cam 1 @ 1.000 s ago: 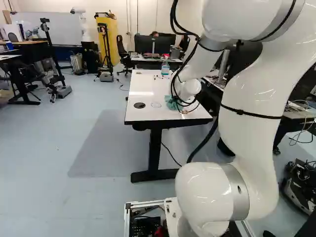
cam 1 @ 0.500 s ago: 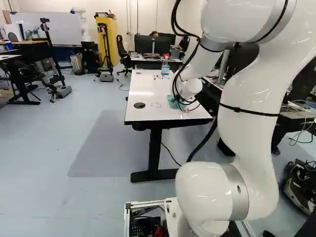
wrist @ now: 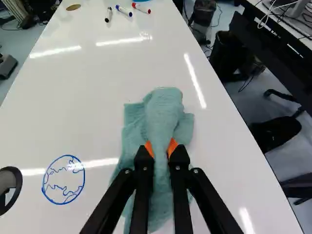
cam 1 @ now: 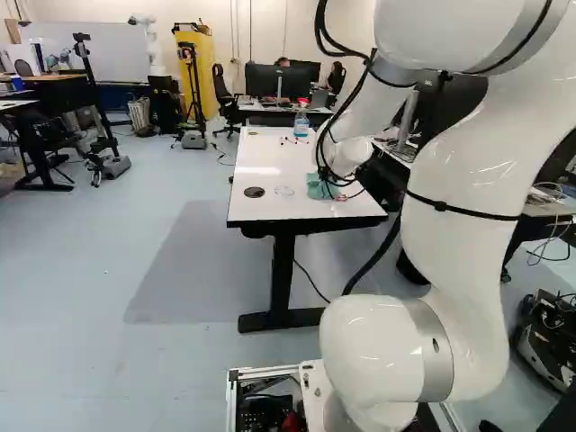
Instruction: Clean the table with the green towel
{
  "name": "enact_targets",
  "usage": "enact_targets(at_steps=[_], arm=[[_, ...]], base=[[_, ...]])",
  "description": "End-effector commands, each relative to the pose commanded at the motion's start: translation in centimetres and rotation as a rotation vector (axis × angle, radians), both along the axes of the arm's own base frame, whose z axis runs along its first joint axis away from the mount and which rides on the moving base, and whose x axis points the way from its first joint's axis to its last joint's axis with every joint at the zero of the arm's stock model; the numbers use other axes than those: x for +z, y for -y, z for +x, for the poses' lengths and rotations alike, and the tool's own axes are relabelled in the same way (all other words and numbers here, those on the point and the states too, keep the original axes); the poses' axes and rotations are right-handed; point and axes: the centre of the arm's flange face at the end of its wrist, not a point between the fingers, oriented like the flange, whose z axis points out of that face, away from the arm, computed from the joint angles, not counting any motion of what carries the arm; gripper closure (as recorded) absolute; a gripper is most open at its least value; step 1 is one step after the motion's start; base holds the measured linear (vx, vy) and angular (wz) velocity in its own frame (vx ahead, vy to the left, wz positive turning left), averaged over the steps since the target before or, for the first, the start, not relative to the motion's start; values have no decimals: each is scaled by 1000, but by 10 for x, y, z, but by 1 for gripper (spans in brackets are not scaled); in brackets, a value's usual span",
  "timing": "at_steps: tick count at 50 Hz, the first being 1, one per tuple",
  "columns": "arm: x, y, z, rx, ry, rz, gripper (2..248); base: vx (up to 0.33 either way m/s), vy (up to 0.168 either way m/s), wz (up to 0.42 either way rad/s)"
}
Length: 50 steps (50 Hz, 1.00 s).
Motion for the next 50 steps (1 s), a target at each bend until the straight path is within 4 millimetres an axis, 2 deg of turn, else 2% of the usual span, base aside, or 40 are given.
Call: enact_targets(at_steps=[25,50], arm=[[19,-2,-15,1,-100,20,203],[43,14,-23,-31,-139,32,203]], base=[[0,0,0],[0,0,0]])
